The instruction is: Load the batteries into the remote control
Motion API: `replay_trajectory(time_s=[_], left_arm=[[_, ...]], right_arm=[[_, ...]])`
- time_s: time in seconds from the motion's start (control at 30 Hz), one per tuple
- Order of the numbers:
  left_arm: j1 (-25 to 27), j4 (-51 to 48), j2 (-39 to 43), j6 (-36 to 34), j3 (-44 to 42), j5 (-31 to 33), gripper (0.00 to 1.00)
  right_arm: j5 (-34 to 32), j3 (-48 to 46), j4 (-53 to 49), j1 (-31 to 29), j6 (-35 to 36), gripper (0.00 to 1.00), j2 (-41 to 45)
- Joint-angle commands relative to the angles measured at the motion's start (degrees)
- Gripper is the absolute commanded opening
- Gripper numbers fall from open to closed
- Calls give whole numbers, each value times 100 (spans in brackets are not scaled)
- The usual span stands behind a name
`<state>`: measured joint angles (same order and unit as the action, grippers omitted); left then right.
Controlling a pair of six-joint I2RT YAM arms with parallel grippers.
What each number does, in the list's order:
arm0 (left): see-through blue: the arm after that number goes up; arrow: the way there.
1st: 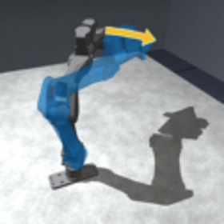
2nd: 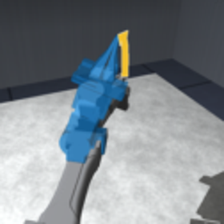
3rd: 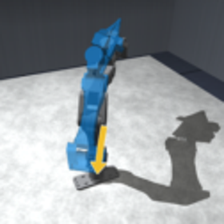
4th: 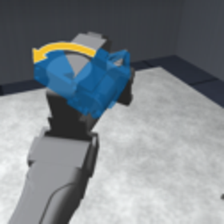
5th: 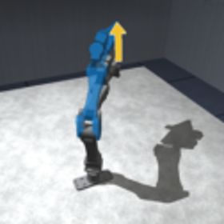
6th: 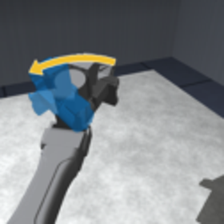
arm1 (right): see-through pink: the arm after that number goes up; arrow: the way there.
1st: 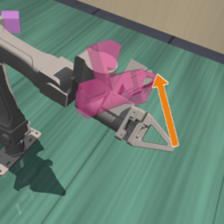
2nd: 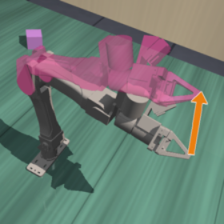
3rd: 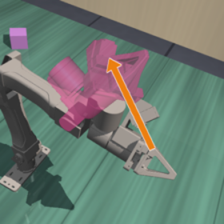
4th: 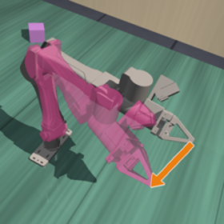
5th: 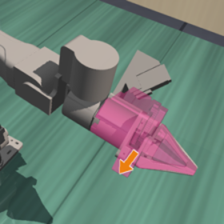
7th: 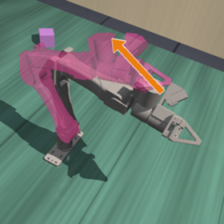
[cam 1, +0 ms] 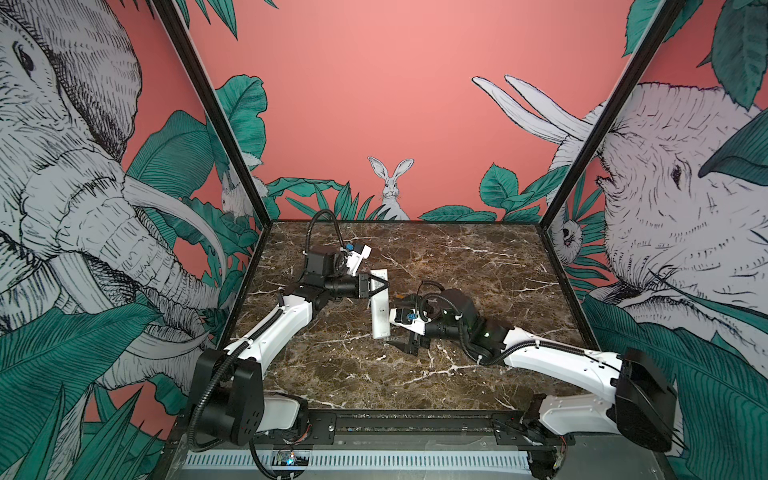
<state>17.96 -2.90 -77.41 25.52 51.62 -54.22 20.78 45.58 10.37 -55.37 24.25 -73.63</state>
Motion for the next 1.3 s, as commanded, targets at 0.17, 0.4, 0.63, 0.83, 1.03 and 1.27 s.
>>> replay_trajectory(time_s=[0.17,0.4,0.63,0.83,1.03,1.27], left_arm=[[-12,-94,14,-195,22,-245,0],[-12,-43,111,-227,-2,-318,0],[102,26,70,-209,-9,-482,0],[226,-24,-17,-249,-3,-512,0],[302,-174,-72,-349,33,-480,0],[327,-325,-213,-390,68,-445,0]], right_arm=[[-478,-148,-21,-330,332,99,242],[-532,1,-322,-334,450,98,94],[-484,-67,-254,-457,423,96,121],[-877,103,-375,-513,443,94,-169],[-1056,152,-374,-588,517,93,-266],[-1151,83,-234,-712,593,93,-167]])
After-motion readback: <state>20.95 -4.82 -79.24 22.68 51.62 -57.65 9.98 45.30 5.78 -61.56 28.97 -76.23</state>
